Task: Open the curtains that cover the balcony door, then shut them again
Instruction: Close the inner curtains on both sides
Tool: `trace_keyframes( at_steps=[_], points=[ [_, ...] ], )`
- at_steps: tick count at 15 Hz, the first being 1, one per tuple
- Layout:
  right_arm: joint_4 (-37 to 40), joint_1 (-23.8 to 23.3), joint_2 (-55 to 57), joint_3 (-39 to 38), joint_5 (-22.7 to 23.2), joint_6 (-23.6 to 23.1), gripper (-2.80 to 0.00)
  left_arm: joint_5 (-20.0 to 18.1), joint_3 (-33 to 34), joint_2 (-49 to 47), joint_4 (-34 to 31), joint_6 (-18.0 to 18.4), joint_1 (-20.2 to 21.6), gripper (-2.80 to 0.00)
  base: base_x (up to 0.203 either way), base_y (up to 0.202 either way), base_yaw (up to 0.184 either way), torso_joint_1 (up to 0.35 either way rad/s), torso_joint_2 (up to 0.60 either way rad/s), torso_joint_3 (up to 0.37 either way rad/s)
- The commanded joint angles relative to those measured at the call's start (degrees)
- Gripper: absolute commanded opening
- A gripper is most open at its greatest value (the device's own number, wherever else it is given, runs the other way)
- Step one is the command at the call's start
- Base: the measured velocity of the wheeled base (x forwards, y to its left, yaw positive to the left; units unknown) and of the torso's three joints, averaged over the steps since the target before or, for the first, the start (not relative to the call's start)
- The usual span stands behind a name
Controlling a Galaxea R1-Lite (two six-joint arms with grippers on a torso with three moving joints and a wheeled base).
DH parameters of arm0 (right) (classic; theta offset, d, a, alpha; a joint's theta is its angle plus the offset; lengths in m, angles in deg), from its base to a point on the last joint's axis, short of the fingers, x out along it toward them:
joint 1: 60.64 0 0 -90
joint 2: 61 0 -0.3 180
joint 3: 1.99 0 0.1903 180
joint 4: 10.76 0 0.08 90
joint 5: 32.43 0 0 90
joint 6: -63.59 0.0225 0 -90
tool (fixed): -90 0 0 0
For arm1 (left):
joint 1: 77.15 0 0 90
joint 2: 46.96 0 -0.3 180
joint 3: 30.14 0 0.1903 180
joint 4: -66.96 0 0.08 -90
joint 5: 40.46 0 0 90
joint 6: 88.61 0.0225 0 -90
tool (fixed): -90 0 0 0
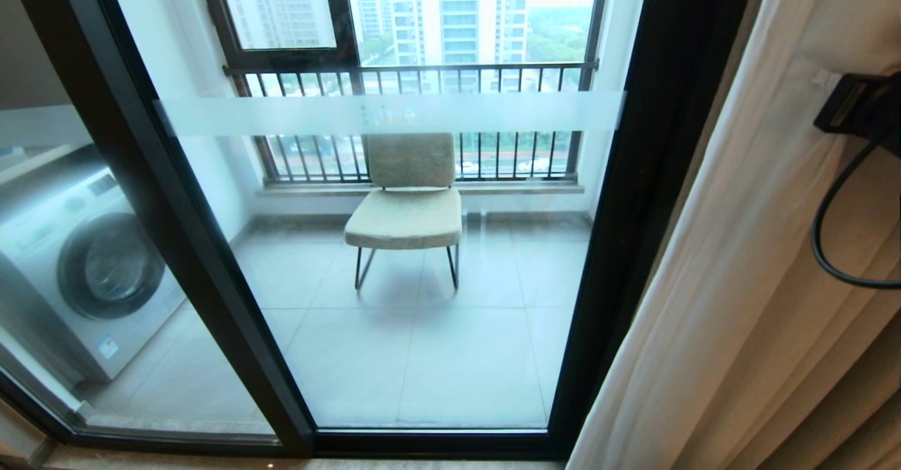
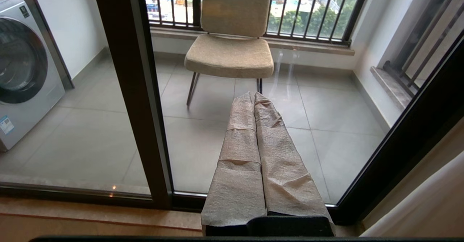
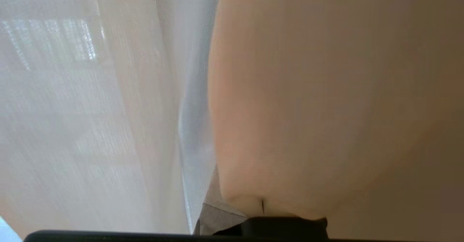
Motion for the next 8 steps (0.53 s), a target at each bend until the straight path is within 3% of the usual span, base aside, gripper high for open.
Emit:
trace_keyframes(
  at_steps=[1,8],
  points=[
    [-0.3,0.0,-0.7,0.1,0.0,0.1,-2.80,0.0,0.0,0.0,0.0,-0.1,0.0,-2.80,0.000,0.000,0.000,0.000,0.00,0.000],
    [-0.5,0.2,-0.5,-0.9,0.2,0.0,-2.80,0.0,0.0,0.0,0.0,-0.1,0.0,-2.80,0.000,0.000,0.000,0.000,0.00,0.000]
  ],
)
